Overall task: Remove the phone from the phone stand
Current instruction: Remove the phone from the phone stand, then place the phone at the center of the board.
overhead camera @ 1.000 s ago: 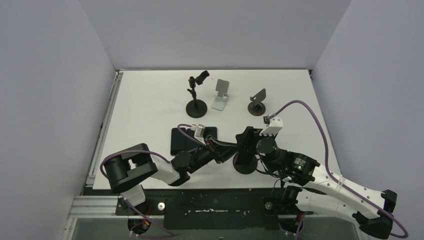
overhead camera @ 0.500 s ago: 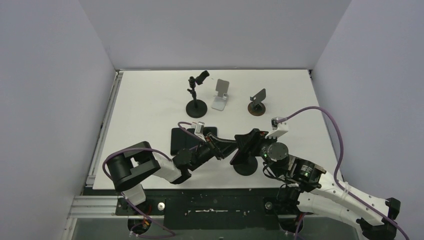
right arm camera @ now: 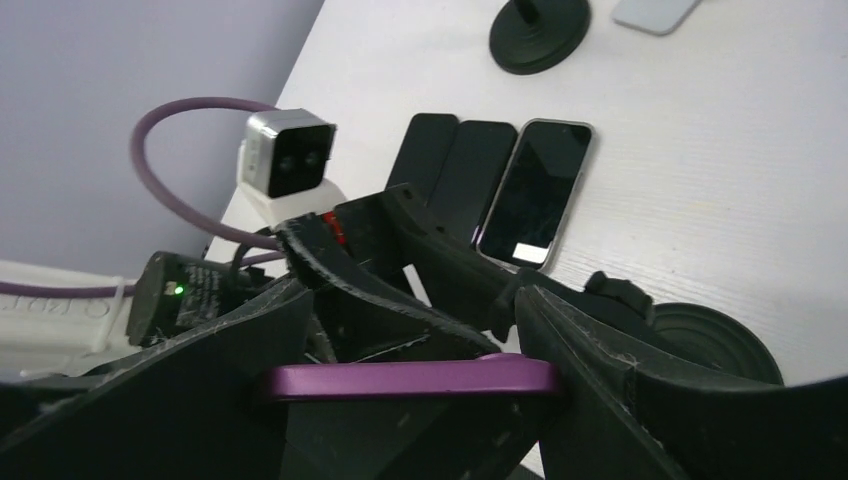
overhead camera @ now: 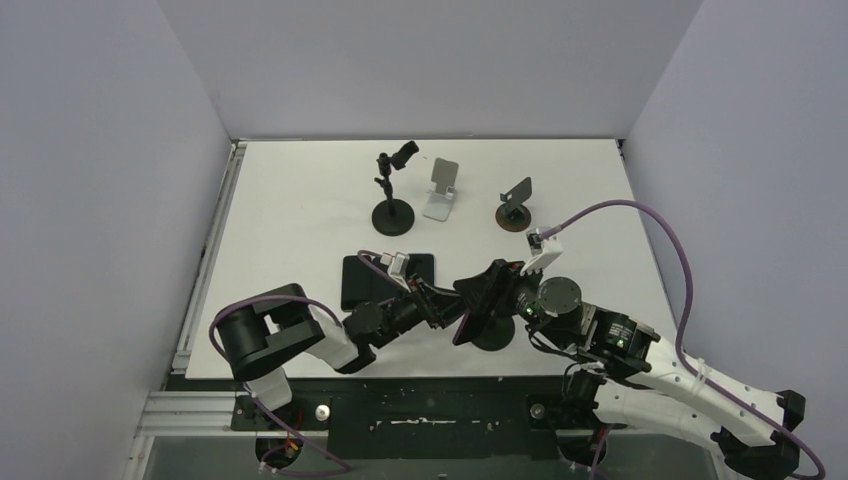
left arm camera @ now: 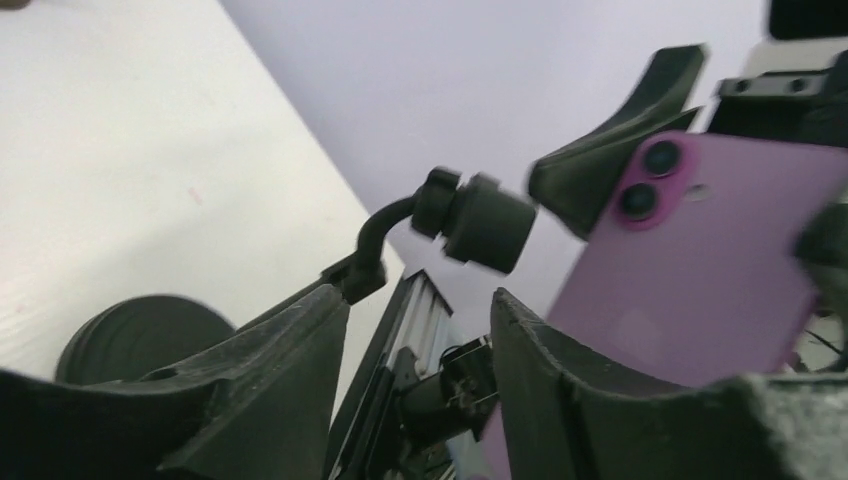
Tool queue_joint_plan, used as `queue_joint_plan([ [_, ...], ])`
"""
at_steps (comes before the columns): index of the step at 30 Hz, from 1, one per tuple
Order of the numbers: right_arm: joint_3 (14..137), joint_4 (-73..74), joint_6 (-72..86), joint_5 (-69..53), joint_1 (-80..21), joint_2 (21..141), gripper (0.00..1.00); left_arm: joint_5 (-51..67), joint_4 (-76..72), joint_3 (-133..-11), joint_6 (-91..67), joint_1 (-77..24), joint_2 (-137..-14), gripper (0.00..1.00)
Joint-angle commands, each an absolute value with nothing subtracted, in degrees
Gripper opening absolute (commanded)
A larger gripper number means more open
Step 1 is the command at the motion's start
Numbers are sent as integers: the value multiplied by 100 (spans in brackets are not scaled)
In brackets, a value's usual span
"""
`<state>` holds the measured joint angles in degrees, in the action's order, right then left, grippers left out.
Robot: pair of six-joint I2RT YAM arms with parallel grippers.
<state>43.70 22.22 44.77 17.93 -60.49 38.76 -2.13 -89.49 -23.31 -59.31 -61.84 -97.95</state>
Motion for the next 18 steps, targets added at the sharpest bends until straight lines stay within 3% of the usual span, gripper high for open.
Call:
queue_joint_plan([
  [1, 4933, 2246, 4276, 1136, -6122, 3979, 0, -294, -10086, -2064, -5675, -6161, -9754, 59],
  [2, 4969, 2232, 4256, 1126, -6118, 3966, 0, -339, -10083, -2004, -5651, -6161, -9676, 72],
  [3, 5007, 2210, 4235, 1116, -6117, 3949, 0, -390, -10088, -1920, -5623, -6157, -9595, 93],
  [4, 5048, 2188, 4220, 1122, -6122, 3938, 0, -454, -10083, -1813, -5586, -6148, -9491, 97],
  [11, 5612, 2294, 4010, 1117, -6123, 4281, 0, -609, -8959, -1013, -5297, -5687, -7759, 97],
  [18, 6426, 2595, 3864, 1204, -6110, 5174, 0, 461, -4016, -2002, -3551, -5478, -4699, 97],
])
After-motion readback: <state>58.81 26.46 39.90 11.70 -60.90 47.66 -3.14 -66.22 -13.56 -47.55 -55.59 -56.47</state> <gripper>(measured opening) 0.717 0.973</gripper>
